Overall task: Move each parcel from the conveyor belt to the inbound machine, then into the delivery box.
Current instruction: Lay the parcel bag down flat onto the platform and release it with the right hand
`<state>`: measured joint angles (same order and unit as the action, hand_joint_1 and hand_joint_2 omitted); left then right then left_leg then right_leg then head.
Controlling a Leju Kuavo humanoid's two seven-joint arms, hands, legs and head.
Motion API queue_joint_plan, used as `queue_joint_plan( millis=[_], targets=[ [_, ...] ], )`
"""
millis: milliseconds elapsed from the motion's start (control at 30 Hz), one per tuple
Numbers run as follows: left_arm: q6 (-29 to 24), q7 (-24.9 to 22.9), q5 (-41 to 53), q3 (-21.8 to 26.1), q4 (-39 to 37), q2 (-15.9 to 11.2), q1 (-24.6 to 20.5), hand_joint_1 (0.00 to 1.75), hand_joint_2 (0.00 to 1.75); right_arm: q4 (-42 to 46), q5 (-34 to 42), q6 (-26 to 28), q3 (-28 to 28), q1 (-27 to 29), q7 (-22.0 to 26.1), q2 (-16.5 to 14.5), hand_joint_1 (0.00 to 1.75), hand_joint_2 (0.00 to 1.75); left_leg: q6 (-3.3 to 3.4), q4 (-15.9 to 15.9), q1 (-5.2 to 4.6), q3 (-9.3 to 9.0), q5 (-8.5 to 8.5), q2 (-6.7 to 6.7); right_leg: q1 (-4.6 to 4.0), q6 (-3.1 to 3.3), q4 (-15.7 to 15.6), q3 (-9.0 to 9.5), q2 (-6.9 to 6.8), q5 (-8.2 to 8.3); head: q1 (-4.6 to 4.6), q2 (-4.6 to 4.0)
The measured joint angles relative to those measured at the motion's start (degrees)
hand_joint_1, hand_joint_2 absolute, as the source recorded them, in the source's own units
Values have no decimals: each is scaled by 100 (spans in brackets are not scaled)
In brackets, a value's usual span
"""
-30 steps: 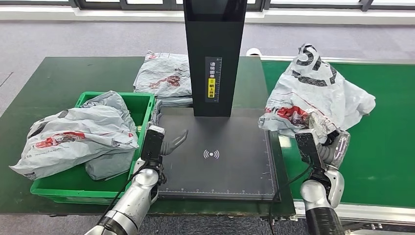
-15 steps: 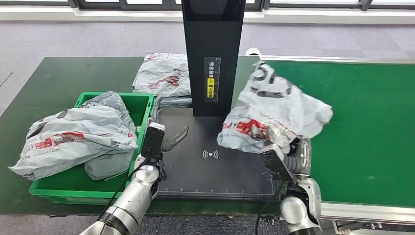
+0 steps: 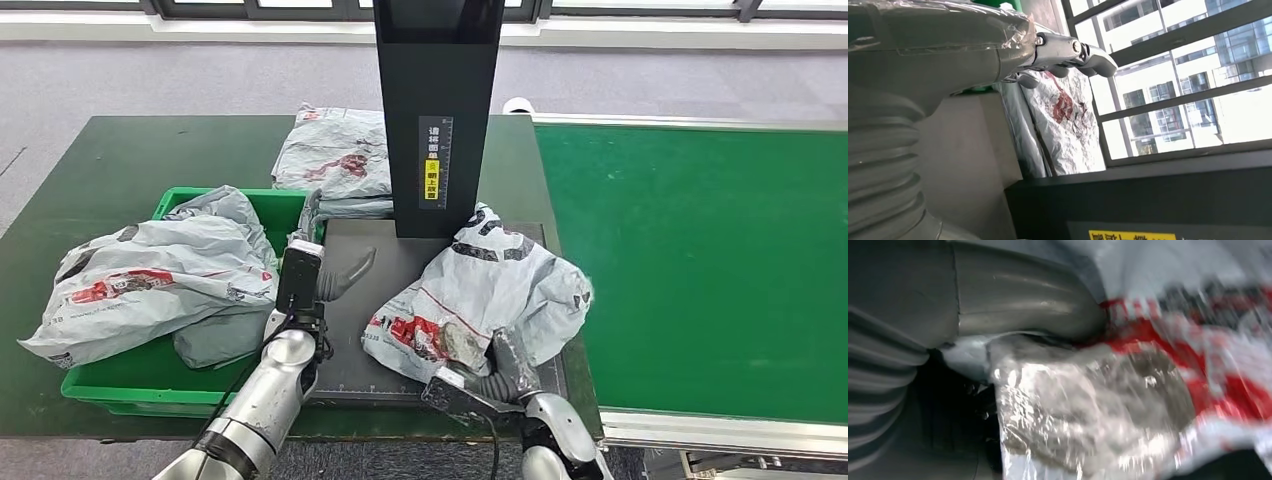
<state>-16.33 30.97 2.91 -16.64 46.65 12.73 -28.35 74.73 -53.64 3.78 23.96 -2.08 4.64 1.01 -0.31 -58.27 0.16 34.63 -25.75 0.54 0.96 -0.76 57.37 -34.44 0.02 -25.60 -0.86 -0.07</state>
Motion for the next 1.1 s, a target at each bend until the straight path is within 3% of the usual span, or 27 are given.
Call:
queue_joint_plan(
  millis=[67,433,533,633,833,1100],
  targets=[
    [-32,43,-45,16,30,-18,2,0,175,-169,-7,-111,134,-54,-33,92,0,0,0,0,0,-1,0,-1,0,0,0,1,1,0,0,1],
    [-256,121,244,25,202,-25,73,0,175,-1048,-95,317,515,-613,-29,184,0,0,0,0,1,-26,1,-18,-1,4,-2,18,12,5,-1,1],
    [-169,125,263,22,290,-27,142,0,175,-1092,-62,683,529,-631,52,182,0,0,0,0,0,-27,2,-18,0,3,-2,21,12,7,0,1],
    [69,144,330,4,445,-27,267,0,175,-995,106,1256,483,-617,312,170,0,0,1,-1,-1,-25,3,-16,1,1,-1,19,11,8,0,2],
    [707,250,793,-279,665,-21,435,0,175,-218,1162,2393,27,-449,1387,40,0,0,1,-3,-1,-21,1,-11,1,2,-2,14,8,7,-1,1],
    [979,181,1432,-888,354,53,289,0,175,538,1981,2349,-505,-3,1717,-137,0,0,2,-2,-2,-16,-3,-13,1,2,-3,7,10,3,-1,1]
  ],
)
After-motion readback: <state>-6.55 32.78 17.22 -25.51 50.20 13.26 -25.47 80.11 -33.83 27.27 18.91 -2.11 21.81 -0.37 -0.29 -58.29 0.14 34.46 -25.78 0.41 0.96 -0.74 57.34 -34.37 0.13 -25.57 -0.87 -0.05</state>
